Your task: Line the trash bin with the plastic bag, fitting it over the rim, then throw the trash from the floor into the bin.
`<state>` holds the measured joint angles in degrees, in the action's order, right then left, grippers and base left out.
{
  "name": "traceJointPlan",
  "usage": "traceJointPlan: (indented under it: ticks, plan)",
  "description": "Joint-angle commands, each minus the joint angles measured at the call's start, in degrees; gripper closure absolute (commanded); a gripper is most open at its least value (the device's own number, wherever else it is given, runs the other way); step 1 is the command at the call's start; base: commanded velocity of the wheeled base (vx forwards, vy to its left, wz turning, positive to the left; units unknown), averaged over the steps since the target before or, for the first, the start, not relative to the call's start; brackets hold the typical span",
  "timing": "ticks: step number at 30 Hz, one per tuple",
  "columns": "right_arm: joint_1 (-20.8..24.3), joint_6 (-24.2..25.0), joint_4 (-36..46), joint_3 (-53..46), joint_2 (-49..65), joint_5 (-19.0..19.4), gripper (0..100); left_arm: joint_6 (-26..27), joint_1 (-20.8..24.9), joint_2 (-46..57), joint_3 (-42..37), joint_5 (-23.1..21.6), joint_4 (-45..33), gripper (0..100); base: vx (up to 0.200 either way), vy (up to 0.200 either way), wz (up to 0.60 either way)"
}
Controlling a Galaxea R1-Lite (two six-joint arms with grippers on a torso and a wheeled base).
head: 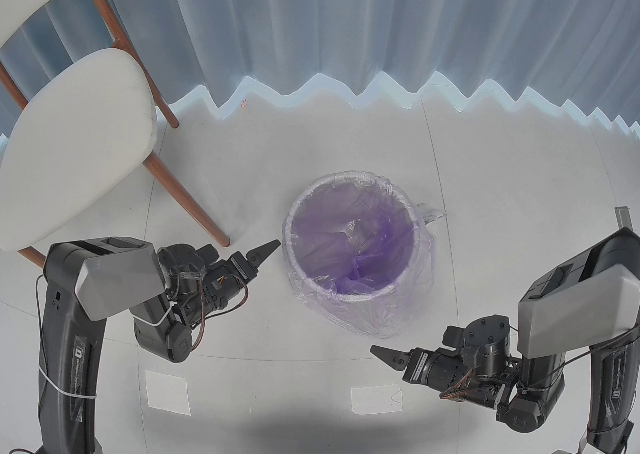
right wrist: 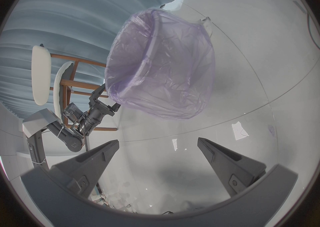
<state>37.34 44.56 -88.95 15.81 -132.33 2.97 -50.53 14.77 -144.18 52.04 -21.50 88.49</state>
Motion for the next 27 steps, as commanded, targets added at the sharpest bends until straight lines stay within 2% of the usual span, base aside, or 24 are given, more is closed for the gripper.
traceJointPlan:
  ticks: [1,17,18,27]
  plan:
    - [0.3,0.0,-1.0,0.0,0.0,0.0,0,0.3,0.9,-3.3,3.3,0.1,0.0,0,0.0,0.0,0.0]
    - [0.3,0.0,-1.0,0.0,-0.9,0.0,0,1.8,2.0,-8.1,9.4,0.8,0.1,0,0.0,0.0,0.0]
    - [0.3,0.0,-1.0,0.0,-1.0,0.0,0,2.1,2.0,-8.2,9.4,0.8,0.1,100,0.0,0.0,0.0]
    - [0.3,0.0,-1.0,0.1,-1.4,0.0,0,2.4,2.1,-8.7,9.2,2.2,0.0,100,0.0,0.0,0.0]
